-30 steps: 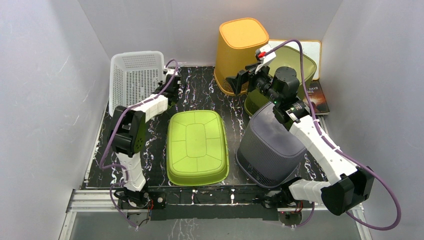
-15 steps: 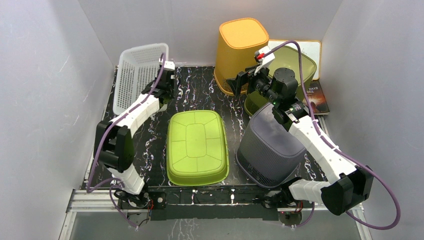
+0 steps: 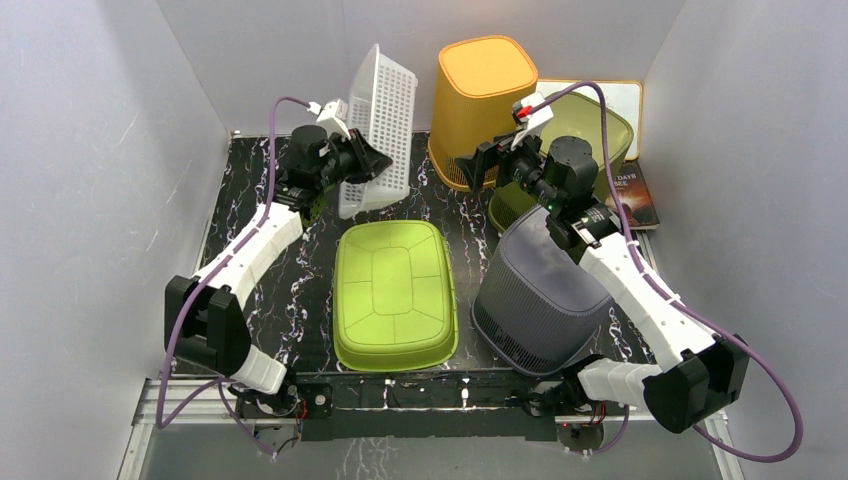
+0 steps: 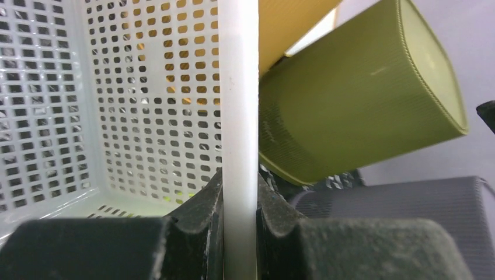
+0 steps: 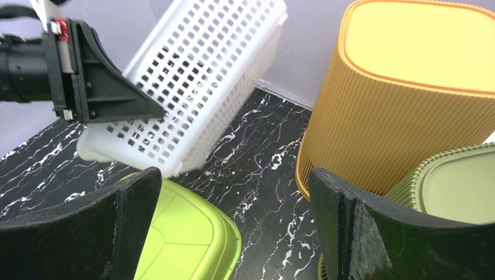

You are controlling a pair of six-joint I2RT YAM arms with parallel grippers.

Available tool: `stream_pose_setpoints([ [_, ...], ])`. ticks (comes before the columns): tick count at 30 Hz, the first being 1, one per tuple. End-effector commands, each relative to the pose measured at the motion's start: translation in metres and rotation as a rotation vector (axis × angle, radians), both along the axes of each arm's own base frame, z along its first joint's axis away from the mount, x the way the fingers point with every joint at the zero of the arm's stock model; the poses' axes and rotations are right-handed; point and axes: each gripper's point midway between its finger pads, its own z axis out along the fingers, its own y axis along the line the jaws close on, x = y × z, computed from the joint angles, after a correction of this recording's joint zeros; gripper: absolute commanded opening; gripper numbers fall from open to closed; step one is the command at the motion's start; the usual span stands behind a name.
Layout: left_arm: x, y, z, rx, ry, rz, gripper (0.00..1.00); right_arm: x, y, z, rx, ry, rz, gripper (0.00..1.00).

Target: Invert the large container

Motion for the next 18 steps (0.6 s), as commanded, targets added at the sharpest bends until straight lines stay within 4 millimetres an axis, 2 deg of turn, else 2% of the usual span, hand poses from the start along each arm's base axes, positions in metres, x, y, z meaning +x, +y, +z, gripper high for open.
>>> stream_pose_setpoints([
  [1,-0.004,-0.010,0.053,-0.322,-0.110,-0.119,0.00,-0.008,-0.009,0.030,0.032,-0.082,-0.025,0.97],
  [10,0.009,0.040,0.047,-0.827,-0.157,-0.164,0.00,-0.008,-0.010,0.027,0.023,-0.072,-0.029,0.97],
  [14,0.017,0.064,0.031,-1.013,-0.143,-0.156,0.00,-0.006,-0.009,0.026,0.021,-0.070,-0.027,0.97],
  [18,0.024,0.073,0.004,-1.073,-0.067,-0.151,0.00,-0.004,-0.007,0.026,0.020,-0.066,-0.024,0.97],
])
